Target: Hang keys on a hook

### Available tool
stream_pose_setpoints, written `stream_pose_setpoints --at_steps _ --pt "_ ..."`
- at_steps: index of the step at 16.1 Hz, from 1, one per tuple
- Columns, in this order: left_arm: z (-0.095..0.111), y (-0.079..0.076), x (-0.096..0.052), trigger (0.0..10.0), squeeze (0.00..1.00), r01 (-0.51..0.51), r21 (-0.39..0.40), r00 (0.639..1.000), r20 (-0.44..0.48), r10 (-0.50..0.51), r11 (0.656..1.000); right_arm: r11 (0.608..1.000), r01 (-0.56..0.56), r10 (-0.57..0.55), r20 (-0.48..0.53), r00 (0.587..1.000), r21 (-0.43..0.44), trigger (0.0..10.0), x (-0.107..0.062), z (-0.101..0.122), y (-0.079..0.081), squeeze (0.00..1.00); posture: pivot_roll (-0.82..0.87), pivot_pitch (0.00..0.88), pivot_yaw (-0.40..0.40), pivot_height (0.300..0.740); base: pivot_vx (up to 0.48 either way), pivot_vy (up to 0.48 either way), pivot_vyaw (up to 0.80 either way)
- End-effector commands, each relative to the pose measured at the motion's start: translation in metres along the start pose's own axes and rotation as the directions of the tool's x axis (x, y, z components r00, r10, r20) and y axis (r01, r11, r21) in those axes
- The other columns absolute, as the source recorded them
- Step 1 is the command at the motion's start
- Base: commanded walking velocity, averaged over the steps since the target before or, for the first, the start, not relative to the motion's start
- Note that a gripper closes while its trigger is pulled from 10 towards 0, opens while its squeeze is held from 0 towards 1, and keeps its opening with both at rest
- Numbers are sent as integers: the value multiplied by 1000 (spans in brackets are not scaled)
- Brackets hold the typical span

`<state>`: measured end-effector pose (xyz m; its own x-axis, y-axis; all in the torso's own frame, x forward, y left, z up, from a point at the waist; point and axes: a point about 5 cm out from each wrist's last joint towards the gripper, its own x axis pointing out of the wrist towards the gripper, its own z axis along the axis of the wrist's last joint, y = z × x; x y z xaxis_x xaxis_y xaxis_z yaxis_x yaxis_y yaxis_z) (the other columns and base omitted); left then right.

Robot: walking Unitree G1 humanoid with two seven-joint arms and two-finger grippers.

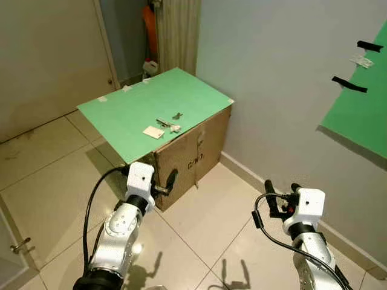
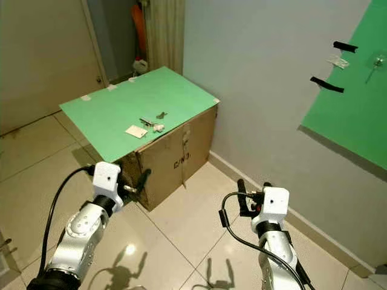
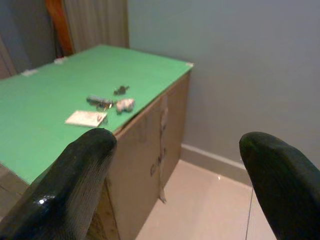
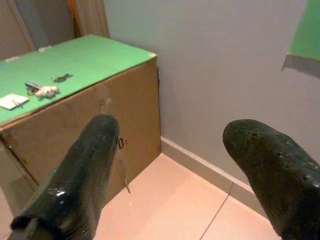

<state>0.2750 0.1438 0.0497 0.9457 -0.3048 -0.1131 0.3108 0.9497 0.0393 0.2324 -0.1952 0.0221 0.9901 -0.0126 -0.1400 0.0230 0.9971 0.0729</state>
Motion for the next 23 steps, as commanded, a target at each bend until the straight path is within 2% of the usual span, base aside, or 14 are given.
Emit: stream_pose_setpoints --at_steps 1,4,6,7,9,12,13,14,15,17,18,23 --pt "8 -5 4 10000 0 34 15 999 39 -35 999 1000 -3 2 52 999 13 10000 1 9 -1 1000 -67 0 -25 740 0 0 0" --pt "14 -1 -1 10000 0 -14 27 995 98 11 1000 999 29 -26 132 991 -19 10000 -4 20 -8 1000 -71 0 -25 740 0 0 0" --pt "16 2 -8 10000 0 -51 37 992 120 46 998 999 49 -45 133 990 -23 10000 -8 18 -11 1000 -71 0 -25 740 0 0 0" --pt "7 5 -21 10000 0 -49 18 994 99 47 999 998 55 -52 111 992 -21 10000 -17 12 -15 1000 -77 0 -22 740 0 0 0" --pt "-5 9 -34 10000 0 -57 14 998 42 56 998 999 42 -40 86 996 -30 10000 -27 6 -15 1000 -75 0 -25 740 0 0 0" --pt "-8 4 -41 10000 0 -37 40 999 10 36 999 998 -24 28 84 996 -55 10000 -40 6 -7 1000 -75 4 -25 740 0 0 0" --pt "-7 -7 -46 10000 0 18 24 999 30 -19 1000 995 -55 57 22 998 -82 10000 -40 -7 -3 1000 -77 16 -24 740 0 0 0" --pt "-8 -9 -46 10000 0 33 18 999 28 -34 999 995 -66 66 7 998 -79 10000 -39 -10 -3 1000 -77 16 -24 740 405 0 0" --pt "-9 -10 -45 10000 0 20 14 1000 23 -21 1000 993 -107 108 11 994 -51 10000 -35 -10 4 0 -79 26 -20 740 412 244 0" --pt "-13 -10 -38 10000 0 3 17 1000 2 -3 1000 994 -107 107 10 994 -28 10000 -29 -7 10 0 -80 33 -16 740 412 242 0" --pt "-13 -7 -32 10000 0 -2 23 1000 -7 2 1000 997 -78 77 4 997 16 10000 -26 -5 9 0 -80 35 -12 740 412 247 0" --pt "-4 3 -22 10000 0 -9 44 1000 -8 10 999 997 -67 67 -17 998 -22 10000 -26 -8 8 0 -78 34 1 740 415 194 146"
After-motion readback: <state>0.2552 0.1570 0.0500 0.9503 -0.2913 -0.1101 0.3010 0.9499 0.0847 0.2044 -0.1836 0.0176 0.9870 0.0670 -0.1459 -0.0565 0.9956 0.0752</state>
